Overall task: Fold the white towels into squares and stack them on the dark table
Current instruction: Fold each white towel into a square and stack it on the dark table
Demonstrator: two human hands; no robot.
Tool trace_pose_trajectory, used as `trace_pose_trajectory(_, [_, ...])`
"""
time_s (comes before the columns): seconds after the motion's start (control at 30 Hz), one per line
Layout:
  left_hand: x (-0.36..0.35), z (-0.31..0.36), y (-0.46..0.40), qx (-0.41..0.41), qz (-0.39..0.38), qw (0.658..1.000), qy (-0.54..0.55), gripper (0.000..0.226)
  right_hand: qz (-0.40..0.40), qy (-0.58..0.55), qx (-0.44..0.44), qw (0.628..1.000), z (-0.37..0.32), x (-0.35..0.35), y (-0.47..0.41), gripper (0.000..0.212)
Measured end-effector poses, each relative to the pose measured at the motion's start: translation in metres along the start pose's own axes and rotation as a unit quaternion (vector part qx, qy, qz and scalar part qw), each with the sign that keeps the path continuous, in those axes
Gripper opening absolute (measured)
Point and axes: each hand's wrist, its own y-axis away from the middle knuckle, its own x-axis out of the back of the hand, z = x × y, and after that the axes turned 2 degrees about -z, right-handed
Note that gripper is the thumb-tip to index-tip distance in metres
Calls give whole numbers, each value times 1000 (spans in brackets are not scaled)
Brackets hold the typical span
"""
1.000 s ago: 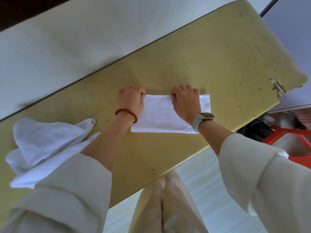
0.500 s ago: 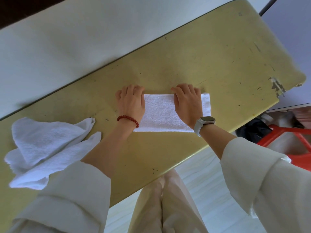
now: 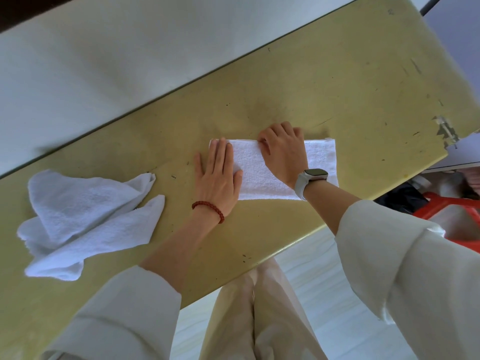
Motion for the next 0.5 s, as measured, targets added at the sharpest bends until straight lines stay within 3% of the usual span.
trace_pose_trajectory(0.3, [2, -1, 3, 14, 14, 1000, 2, 56, -27, 10, -20, 999, -1, -1, -10, 21])
trace_pose_trajectory(0.4, [6, -5, 0, 8, 65, 997, 29, 44, -20, 13, -17, 1000, -5, -2, -10, 20])
trace_pose_trajectory(0.5, [15, -10, -14, 52, 133, 988, 66, 33, 14, 19, 10, 1000, -5, 2, -5, 17])
